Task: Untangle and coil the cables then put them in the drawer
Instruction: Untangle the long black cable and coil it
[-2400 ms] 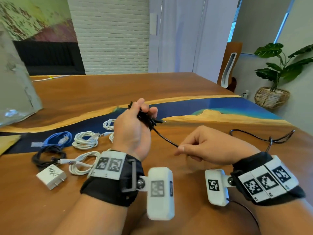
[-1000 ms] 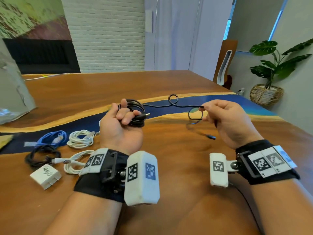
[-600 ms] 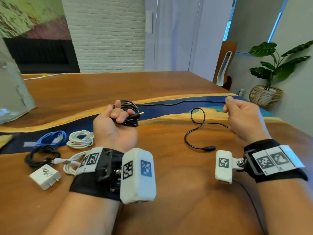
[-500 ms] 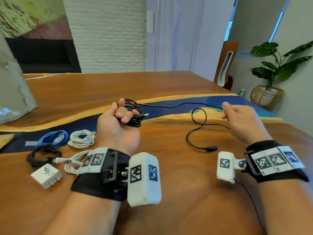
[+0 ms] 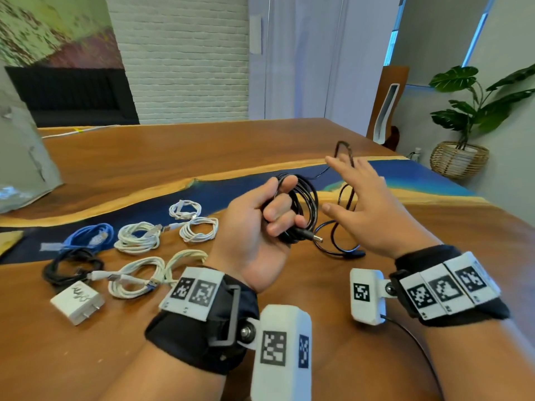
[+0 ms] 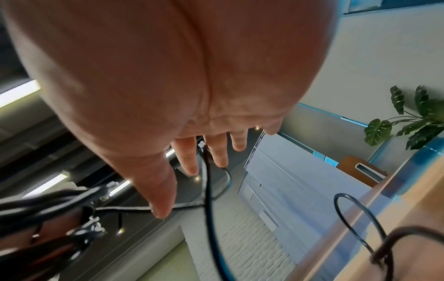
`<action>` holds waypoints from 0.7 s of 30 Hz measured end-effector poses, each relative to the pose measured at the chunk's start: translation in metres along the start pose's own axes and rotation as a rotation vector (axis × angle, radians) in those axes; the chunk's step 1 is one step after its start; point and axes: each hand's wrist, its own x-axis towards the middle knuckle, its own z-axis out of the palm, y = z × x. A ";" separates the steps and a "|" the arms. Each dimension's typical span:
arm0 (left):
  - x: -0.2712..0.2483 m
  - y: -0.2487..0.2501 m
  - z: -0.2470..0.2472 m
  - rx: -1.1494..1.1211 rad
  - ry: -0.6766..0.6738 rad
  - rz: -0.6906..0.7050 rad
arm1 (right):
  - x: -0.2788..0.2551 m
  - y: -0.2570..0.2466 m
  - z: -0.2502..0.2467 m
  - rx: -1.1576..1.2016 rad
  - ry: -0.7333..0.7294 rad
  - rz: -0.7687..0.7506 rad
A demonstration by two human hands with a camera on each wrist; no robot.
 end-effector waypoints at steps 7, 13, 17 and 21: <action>0.000 0.015 -0.007 -0.153 -0.108 0.082 | 0.007 0.008 0.000 0.897 0.339 0.246; 0.003 0.055 -0.035 -0.469 0.076 0.410 | 0.003 0.024 -0.025 0.702 0.229 0.281; 0.009 0.062 -0.046 -0.474 0.222 0.540 | -0.007 0.010 -0.028 0.238 -0.165 0.089; 0.017 0.056 -0.045 -0.188 0.405 0.568 | -0.016 -0.012 -0.034 0.338 -0.352 -0.049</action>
